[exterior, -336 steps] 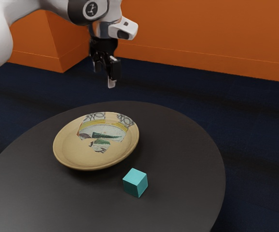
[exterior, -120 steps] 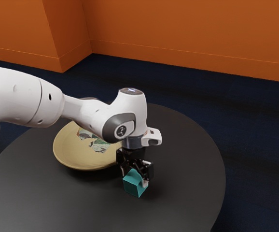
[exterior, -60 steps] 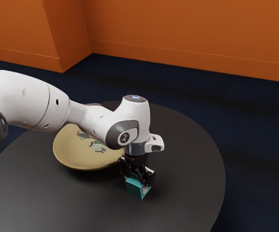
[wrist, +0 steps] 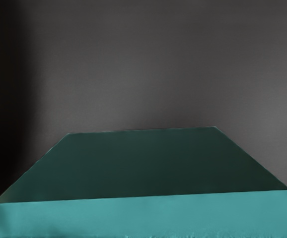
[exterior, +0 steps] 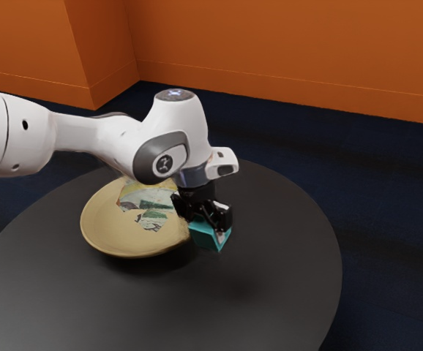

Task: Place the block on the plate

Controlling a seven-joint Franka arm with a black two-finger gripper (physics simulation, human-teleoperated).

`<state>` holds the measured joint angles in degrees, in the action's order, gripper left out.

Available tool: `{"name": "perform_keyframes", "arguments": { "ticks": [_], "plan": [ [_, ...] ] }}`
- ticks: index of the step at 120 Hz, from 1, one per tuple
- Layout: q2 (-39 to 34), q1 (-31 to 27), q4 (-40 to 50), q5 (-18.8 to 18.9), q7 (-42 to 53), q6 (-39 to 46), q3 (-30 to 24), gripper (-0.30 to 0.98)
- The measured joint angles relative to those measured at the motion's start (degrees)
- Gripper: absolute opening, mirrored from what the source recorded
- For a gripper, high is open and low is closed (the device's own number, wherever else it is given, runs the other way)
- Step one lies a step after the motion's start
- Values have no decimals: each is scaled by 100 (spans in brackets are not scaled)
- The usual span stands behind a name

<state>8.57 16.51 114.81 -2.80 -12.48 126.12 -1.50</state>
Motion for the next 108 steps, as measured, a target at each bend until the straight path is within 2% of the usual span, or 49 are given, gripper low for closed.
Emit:
{"name": "perform_keyframes", "arguments": {
  "ticks": [38,79,108],
  "plan": [
    [19,-415,-346,22,-58,2,436,39],
    [921,-835,-790,18,-67,-4,961,39],
    [1575,-980,-1172,-44,-24,-23,1053,39]
  ]
}}
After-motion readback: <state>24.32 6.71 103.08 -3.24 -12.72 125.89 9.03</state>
